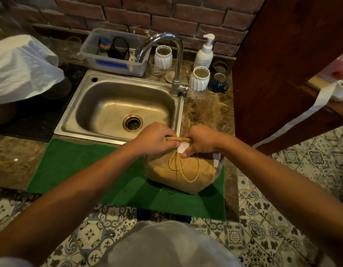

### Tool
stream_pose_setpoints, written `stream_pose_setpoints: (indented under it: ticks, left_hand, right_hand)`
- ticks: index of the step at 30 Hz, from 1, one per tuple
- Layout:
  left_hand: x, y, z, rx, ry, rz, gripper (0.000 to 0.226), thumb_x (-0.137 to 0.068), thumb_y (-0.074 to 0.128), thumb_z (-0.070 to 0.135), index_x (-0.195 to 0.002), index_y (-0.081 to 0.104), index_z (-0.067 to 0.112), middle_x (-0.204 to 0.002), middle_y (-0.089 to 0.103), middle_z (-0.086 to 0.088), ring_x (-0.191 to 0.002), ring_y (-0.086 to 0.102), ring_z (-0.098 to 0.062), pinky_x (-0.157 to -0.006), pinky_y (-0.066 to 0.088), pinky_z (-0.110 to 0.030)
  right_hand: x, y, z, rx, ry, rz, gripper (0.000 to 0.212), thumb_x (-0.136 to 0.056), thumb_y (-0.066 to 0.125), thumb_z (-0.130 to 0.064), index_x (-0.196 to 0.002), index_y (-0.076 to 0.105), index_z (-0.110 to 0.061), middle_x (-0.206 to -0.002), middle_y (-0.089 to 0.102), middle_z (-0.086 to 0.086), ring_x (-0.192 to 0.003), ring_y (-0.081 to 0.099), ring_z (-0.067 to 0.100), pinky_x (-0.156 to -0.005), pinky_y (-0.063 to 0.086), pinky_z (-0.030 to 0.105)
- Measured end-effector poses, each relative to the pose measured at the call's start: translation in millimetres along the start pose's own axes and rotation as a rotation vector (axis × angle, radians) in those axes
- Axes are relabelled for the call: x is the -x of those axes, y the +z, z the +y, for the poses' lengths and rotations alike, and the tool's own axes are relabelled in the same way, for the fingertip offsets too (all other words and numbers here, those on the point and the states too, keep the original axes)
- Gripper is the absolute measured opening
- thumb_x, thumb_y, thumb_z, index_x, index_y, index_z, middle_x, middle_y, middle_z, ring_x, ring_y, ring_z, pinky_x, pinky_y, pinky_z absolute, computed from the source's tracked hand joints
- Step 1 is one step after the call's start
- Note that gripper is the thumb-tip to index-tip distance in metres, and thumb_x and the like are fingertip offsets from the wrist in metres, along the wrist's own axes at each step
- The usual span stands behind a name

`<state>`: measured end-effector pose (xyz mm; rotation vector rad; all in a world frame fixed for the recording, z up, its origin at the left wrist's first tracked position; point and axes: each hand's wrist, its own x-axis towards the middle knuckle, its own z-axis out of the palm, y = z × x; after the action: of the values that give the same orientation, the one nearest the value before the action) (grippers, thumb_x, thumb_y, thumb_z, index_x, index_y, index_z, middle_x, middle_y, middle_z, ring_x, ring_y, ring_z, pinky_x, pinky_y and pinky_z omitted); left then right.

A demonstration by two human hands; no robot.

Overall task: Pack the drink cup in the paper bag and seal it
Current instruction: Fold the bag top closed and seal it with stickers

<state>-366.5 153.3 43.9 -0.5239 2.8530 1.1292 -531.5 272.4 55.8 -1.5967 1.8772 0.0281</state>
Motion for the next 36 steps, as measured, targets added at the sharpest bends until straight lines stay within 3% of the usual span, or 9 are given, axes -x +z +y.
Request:
stream_pose_setpoints:
  ticks: [3,7,14,18,22,27,31,34,36]
  left_hand:
    - [-2.2,-2.4,-4.7,-0.060,-0.013,-0.038,0.022,-0.084,0.073,0.049,-0.085,0.079,0.028,-0.070,0.070,0.008,-0.067,0.063,-0.011,-0.060,0.052,-0.038]
    - [-7.0,0.7,-4.3,-0.290,-0.017,-0.100,0.031,-0.081,0.071,0.059,-0.066,0.061,0.034,-0.060,0.056,0.013,-0.058,0.051,-0.005,-0.051,0.035,-0.026]
    - [-6.6,-2.1,-6.3,-0.195,0.003,-0.146,0.018,-0.083,0.077,0.042,-0.070,0.073,0.030,-0.053,0.055,0.013,-0.051,0.050,-0.003,-0.055,0.043,-0.030]
    - [-5.2,-1.1,-6.8,-0.137,0.005,-0.125,0.025,-0.082,0.078,0.042,-0.062,0.066,0.034,-0.051,0.056,0.011,-0.048,0.050,-0.003,-0.049,0.037,-0.027]
    - [-4.5,2.0,-4.5,-0.123,-0.010,-0.138,0.022,-0.081,0.079,0.042,-0.071,0.078,0.022,-0.057,0.064,0.005,-0.053,0.057,-0.010,-0.054,0.045,-0.033]
    - [-3.9,-0.5,-5.9,-0.110,0.006,-0.157,0.024,-0.082,0.078,0.038,-0.071,0.078,0.017,-0.056,0.063,0.000,-0.050,0.053,-0.010,-0.053,0.042,-0.032]
    - [-4.5,-3.7,-6.0,-0.102,0.022,-0.157,0.028,-0.083,0.078,0.040,-0.066,0.074,0.018,-0.050,0.056,0.006,-0.046,0.048,-0.006,-0.050,0.036,-0.028]
    - [-7.1,-4.8,-8.4,-0.134,0.007,-0.152,0.026,-0.082,0.078,0.041,-0.064,0.073,0.023,-0.051,0.057,0.007,-0.048,0.050,-0.006,-0.052,0.038,-0.030]
    - [-8.7,-5.0,-9.9,-0.144,-0.005,-0.136,0.028,-0.082,0.078,0.041,-0.059,0.067,0.028,-0.051,0.057,0.009,-0.048,0.051,-0.005,-0.051,0.038,-0.029]
  right_hand:
    - [0.0,-0.3,-0.4,-0.038,-0.025,0.011,0.024,-0.079,0.085,-0.043,-0.085,0.073,-0.024,-0.071,0.066,-0.008,-0.068,0.061,0.016,-0.065,0.047,0.034]
    - [0.1,-0.9,-2.8,-0.046,-0.013,0.049,0.031,-0.078,0.086,-0.042,-0.096,0.079,-0.017,-0.080,0.075,0.000,-0.073,0.066,0.020,-0.069,0.051,0.036]
    - [4.8,-0.3,-4.8,0.022,-0.059,0.068,0.034,-0.087,0.075,-0.052,-0.092,0.073,-0.018,-0.072,0.065,-0.005,-0.069,0.059,0.018,-0.063,0.045,0.036]
    - [10.9,1.8,-5.7,0.050,-0.156,0.227,0.027,-0.094,0.069,-0.043,-0.093,0.077,-0.017,-0.077,0.070,0.002,-0.069,0.060,0.021,-0.063,0.045,0.037]
    - [14.1,1.8,-5.8,0.041,-0.165,0.226,0.025,-0.094,0.070,-0.041,-0.095,0.078,-0.017,-0.074,0.067,-0.002,-0.066,0.057,0.018,-0.061,0.037,0.032]
    - [16.7,4.6,-6.0,0.106,-0.174,0.227,0.031,-0.101,0.058,-0.040,-0.094,0.073,-0.015,-0.079,0.070,0.005,-0.070,0.060,0.025,-0.063,0.046,0.039]
    - [17.3,6.4,-6.1,0.046,-0.193,0.292,0.026,-0.101,0.061,-0.034,-0.092,0.076,-0.014,-0.074,0.070,0.006,-0.065,0.060,0.025,-0.060,0.042,0.037]
    - [16.5,5.7,-1.0,0.037,-0.130,0.221,0.027,-0.096,0.067,-0.044,-0.100,0.076,-0.019,-0.075,0.067,-0.003,-0.067,0.058,0.018,-0.061,0.038,0.032]
    - [15.6,7.3,2.8,0.049,-0.071,0.176,0.025,-0.092,0.071,-0.046,-0.095,0.074,-0.021,-0.068,0.057,-0.010,-0.063,0.053,0.014,-0.062,0.036,0.029]
